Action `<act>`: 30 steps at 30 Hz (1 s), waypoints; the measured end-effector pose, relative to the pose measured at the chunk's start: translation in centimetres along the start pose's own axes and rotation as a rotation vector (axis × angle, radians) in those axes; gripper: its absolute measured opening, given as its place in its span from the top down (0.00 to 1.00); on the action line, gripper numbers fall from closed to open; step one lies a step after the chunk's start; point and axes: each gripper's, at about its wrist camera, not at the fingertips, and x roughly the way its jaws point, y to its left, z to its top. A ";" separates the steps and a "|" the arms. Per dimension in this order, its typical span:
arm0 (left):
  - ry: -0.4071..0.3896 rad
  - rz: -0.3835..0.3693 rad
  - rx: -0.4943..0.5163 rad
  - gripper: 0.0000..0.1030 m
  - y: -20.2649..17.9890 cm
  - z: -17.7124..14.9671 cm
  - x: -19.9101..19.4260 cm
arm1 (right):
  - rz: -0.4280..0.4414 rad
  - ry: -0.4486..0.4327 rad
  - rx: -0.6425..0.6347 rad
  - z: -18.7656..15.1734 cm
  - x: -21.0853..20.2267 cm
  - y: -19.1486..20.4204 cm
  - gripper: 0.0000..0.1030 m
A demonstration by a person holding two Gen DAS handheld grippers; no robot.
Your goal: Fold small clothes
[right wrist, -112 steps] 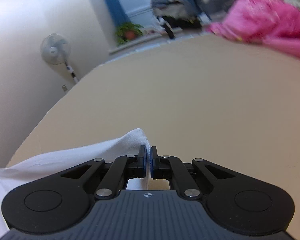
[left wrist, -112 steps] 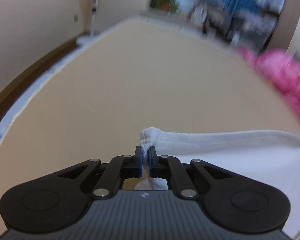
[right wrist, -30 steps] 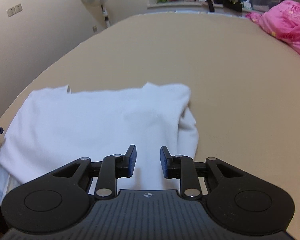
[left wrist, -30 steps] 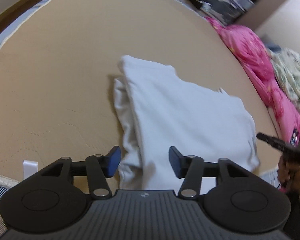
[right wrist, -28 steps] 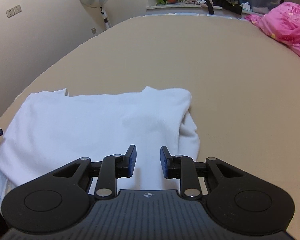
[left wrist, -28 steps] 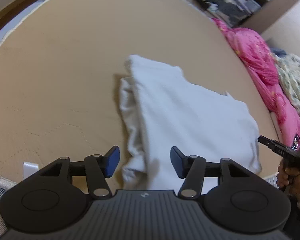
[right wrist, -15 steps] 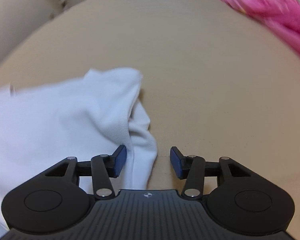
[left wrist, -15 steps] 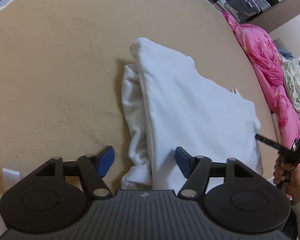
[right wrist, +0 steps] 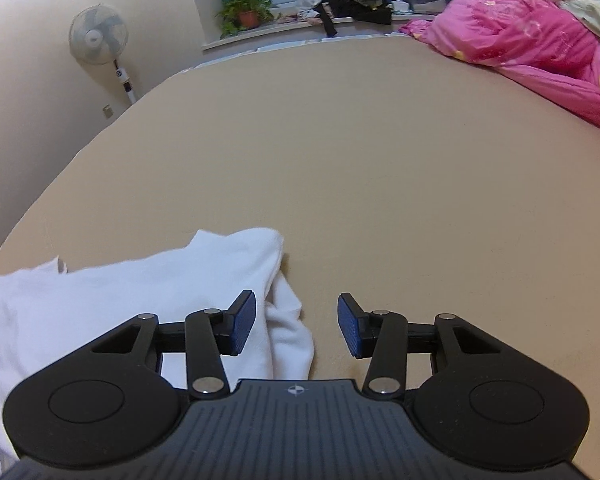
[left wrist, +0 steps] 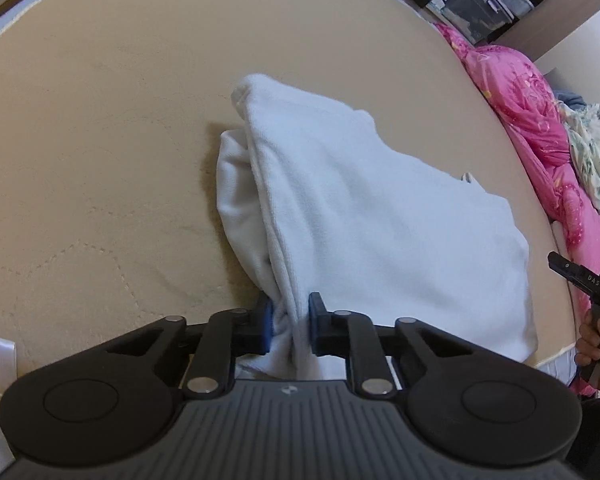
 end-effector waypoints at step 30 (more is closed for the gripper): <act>-0.059 -0.238 0.231 0.70 -38.7 1.9 7.9 | 0.007 -0.077 0.180 1.2 -4.1 -5.3 0.54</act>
